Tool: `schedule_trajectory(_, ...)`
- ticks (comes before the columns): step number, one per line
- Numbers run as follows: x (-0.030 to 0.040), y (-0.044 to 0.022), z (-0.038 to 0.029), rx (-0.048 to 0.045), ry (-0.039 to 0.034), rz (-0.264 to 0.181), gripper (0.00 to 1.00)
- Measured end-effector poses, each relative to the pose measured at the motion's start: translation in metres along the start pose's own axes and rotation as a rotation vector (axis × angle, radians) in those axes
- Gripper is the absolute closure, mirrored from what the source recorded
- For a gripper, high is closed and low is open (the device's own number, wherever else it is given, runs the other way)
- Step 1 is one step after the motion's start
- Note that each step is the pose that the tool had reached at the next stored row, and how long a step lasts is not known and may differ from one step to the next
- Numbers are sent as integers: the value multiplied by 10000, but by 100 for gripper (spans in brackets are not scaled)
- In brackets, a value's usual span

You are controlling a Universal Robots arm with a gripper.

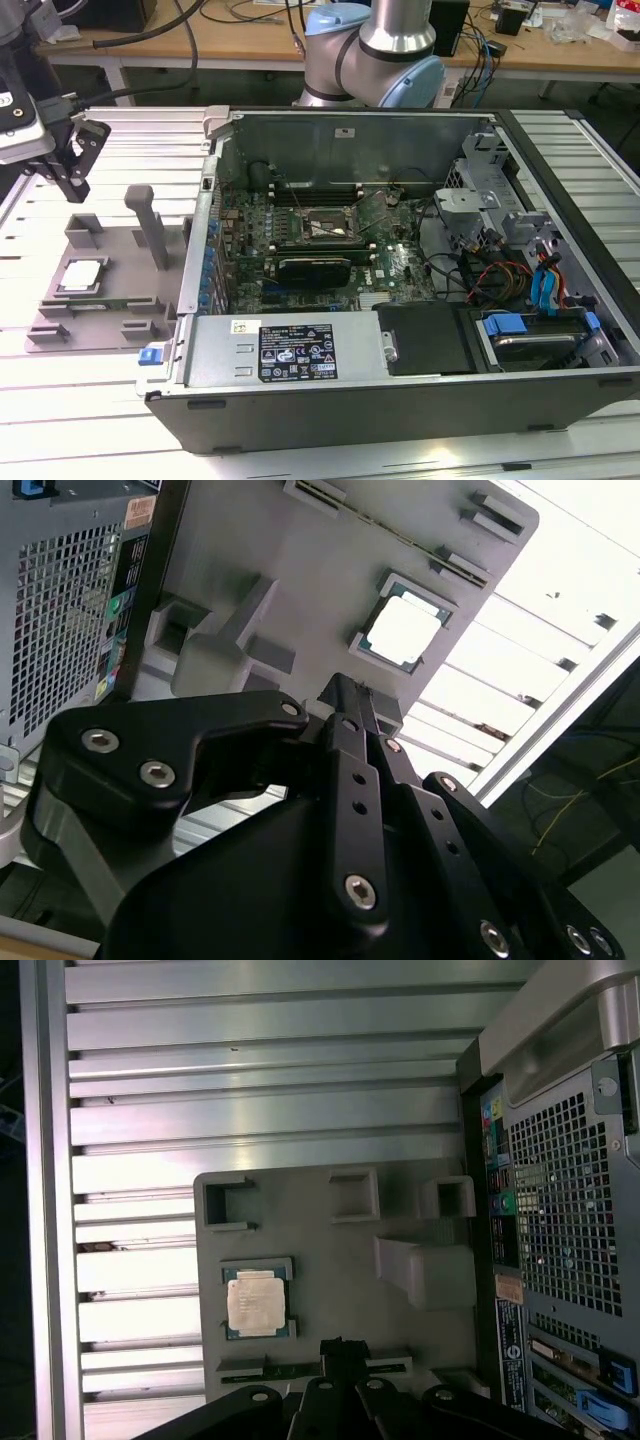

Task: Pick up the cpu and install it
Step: 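Pick up the cpu and move it towards the insertion slot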

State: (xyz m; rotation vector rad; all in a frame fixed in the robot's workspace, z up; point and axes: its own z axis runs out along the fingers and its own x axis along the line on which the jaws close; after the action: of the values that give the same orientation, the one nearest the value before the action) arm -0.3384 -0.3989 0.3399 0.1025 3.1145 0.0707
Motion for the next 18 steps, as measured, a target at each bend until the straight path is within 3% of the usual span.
schedule_trajectory(4,21,-1,1,-1,-2,0,89)
schedule_trajectory(10,192,-13,1,0,0,-1,89)
schedule_trajectory(18,278,-21,53,0,0,-1,89)
